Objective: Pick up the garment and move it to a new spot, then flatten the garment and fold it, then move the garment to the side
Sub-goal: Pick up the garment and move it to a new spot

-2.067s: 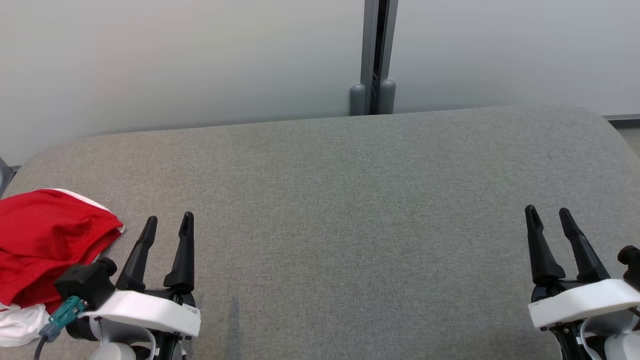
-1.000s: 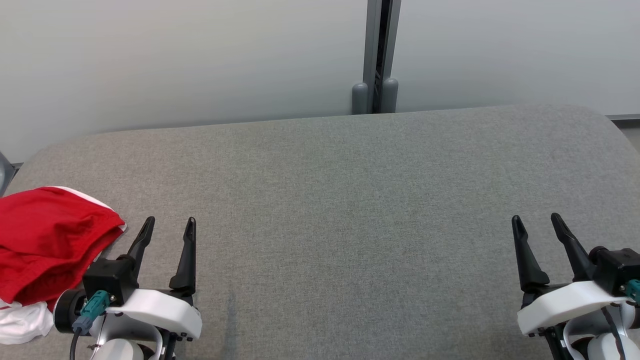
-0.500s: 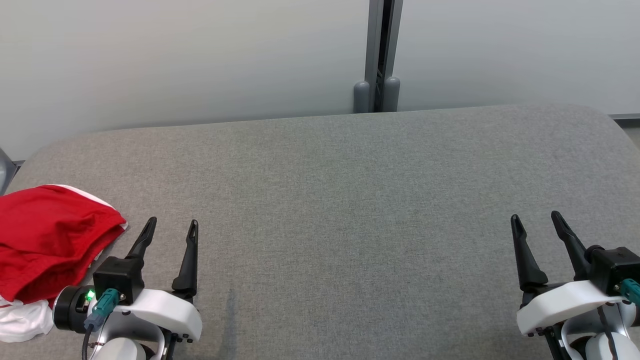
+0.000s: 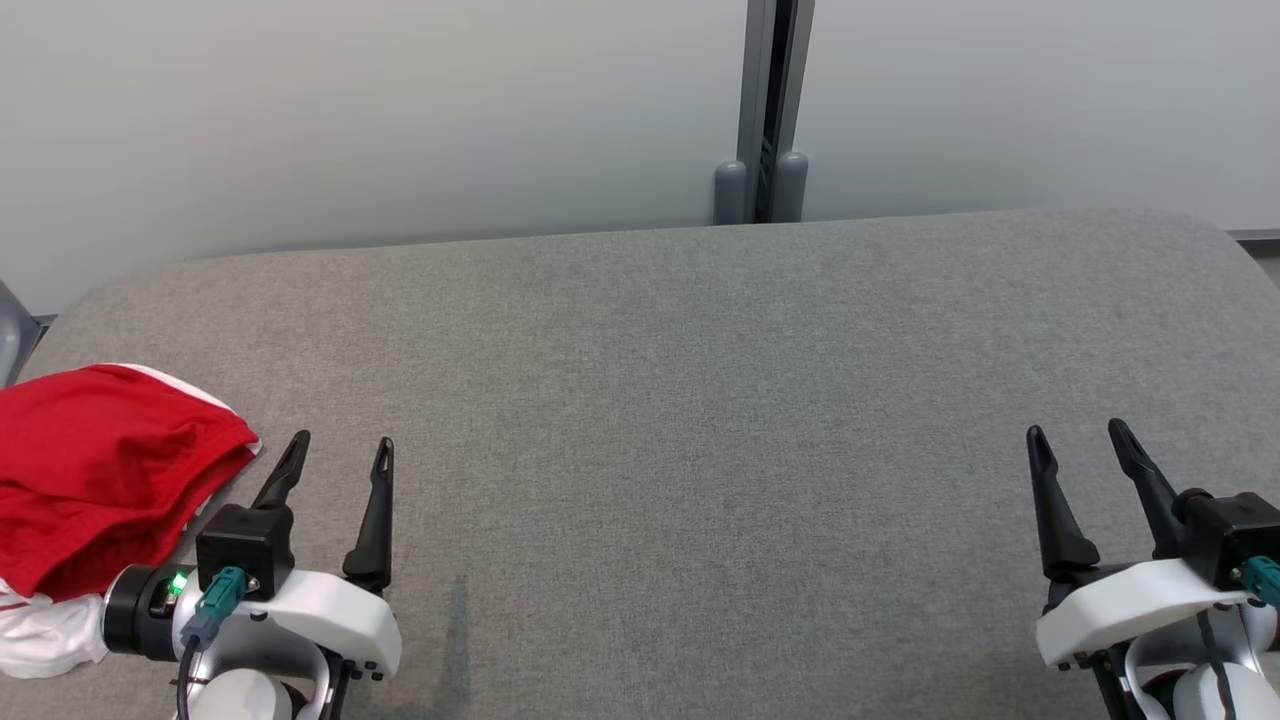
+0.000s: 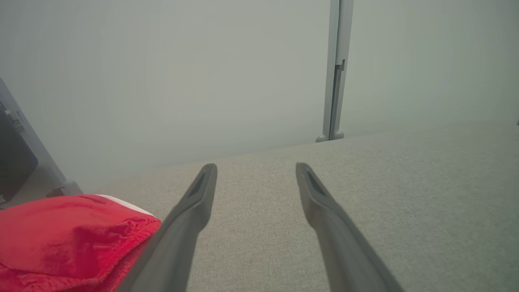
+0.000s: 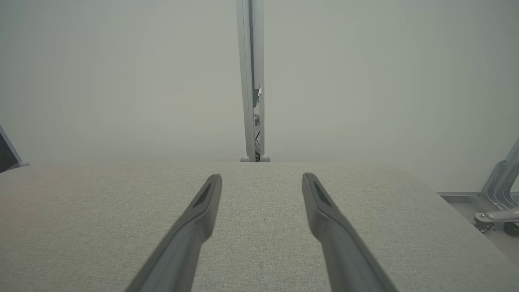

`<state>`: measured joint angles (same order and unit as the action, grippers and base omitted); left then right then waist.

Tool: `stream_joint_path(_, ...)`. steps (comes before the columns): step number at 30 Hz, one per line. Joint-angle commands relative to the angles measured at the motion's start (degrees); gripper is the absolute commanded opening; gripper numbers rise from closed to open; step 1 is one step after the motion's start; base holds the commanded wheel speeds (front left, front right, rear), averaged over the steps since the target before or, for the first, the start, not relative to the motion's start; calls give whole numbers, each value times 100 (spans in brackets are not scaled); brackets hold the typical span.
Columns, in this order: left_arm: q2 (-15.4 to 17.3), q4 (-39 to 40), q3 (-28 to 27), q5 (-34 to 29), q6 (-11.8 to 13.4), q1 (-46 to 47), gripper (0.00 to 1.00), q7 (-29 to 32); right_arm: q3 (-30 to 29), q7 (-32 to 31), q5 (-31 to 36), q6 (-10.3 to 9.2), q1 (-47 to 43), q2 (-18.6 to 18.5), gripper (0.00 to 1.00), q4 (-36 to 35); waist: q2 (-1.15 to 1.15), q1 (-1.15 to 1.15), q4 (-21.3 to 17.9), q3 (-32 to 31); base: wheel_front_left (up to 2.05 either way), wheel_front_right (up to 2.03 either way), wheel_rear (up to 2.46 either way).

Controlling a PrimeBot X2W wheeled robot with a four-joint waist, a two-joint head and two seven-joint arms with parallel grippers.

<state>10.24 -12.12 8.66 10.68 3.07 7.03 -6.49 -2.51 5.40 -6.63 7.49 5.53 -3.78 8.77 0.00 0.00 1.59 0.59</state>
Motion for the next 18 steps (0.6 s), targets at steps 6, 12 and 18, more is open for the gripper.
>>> stream_joint_path(6, 17, 2, -27, 118, 38, 40, 100, 62, -50, -34, -114, 0, 6, 12, 100, -3, 0, 0, 29, 1, 0, 0, 0)
stream_joint_path(12, -14, -10, -31, 193, 61, 118, 100, 53, -81, -77, -41, 0, -2, 18, 100, -27, 0, 0, 215, 8, 0, 0, 0)
stream_joint_path(18, -55, -19, -49, 261, 101, 203, 100, -4, -41, -115, -31, 0, 27, -10, 100, -102, 0, 0, 636, 25, 0, 0, 0)
